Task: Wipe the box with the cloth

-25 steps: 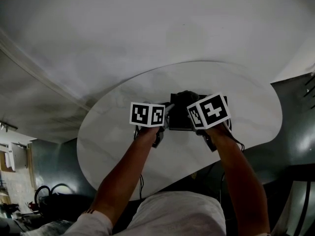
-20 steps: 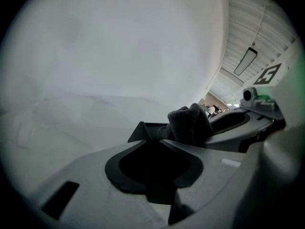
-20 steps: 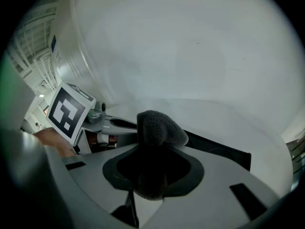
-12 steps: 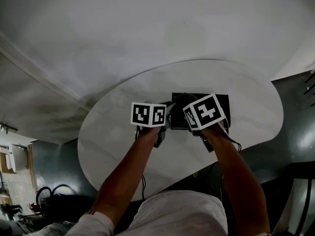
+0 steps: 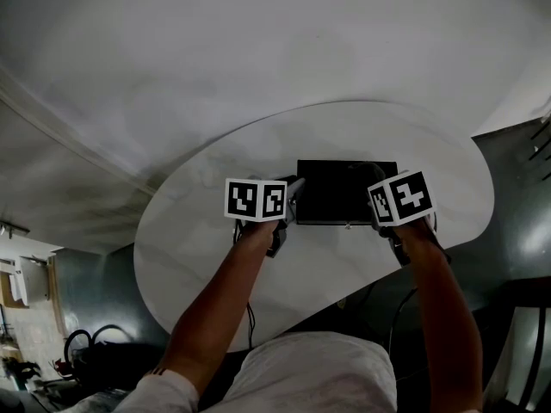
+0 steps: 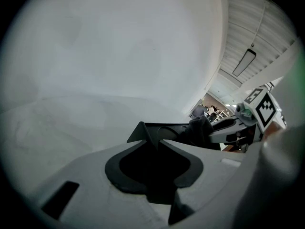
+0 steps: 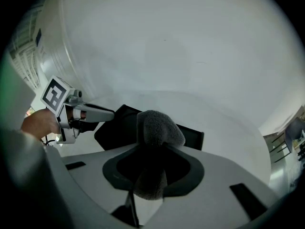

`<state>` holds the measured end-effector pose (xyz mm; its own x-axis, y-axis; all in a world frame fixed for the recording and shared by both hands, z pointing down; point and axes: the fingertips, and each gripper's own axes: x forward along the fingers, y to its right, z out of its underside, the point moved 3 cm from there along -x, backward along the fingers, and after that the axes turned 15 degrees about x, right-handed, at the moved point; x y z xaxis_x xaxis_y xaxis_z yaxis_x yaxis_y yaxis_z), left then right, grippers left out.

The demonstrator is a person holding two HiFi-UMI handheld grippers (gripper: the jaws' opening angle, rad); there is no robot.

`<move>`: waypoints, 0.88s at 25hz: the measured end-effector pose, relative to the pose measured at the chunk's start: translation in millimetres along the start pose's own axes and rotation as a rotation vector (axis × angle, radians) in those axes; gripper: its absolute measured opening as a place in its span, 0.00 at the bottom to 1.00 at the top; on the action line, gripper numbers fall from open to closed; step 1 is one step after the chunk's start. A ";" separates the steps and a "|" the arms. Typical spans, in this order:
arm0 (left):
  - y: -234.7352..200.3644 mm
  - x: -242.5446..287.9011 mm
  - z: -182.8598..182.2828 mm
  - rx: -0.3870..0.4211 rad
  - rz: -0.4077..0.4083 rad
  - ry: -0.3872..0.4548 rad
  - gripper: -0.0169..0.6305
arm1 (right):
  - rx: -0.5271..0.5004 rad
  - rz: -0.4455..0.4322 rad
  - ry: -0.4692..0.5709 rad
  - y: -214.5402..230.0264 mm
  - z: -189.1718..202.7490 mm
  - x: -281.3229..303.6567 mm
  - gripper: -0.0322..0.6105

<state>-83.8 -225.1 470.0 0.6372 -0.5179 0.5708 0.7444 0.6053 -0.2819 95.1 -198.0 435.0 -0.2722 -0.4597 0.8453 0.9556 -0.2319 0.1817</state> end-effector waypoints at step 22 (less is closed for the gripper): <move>-0.5 -0.3 0.7 -0.004 -0.015 0.005 0.16 | 0.091 -0.224 0.069 -104.3 12.7 4.3 0.19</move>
<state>-84.5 -224.8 470.6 0.6268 -0.5303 0.5709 0.7549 0.5948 -0.2764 -4.3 -164.9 426.1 -0.4822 -0.4642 0.7430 0.8760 -0.2575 0.4077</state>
